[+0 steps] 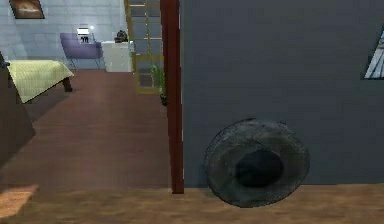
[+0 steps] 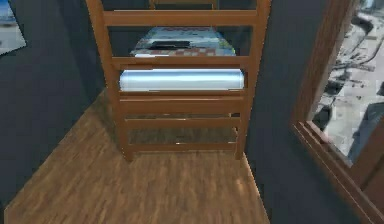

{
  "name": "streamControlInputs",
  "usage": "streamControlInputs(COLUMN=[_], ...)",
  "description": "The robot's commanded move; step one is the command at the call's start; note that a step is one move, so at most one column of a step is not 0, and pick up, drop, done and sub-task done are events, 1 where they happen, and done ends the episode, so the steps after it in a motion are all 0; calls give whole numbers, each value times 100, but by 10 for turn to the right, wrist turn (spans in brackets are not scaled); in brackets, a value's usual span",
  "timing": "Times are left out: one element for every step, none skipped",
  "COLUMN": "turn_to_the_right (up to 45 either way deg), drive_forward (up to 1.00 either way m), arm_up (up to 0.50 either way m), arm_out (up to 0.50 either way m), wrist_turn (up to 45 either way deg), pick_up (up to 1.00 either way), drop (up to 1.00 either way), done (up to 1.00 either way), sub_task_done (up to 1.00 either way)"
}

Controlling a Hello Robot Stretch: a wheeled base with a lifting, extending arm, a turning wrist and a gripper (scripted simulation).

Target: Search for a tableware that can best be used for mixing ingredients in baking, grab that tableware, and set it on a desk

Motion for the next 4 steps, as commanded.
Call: streamControlInputs(turn_to_the_right=[-450,0,-30,0], drive_forward=[0,100,0,30], arm_up=[0,0,0,0], arm_out=[0,0,0,0], wrist_turn=[0,0,0,0], pick_up=[0,0,0,0], drop=[0,0,0,0], done=[0,0,0,0], sub_task_done=[0,0,0,0])
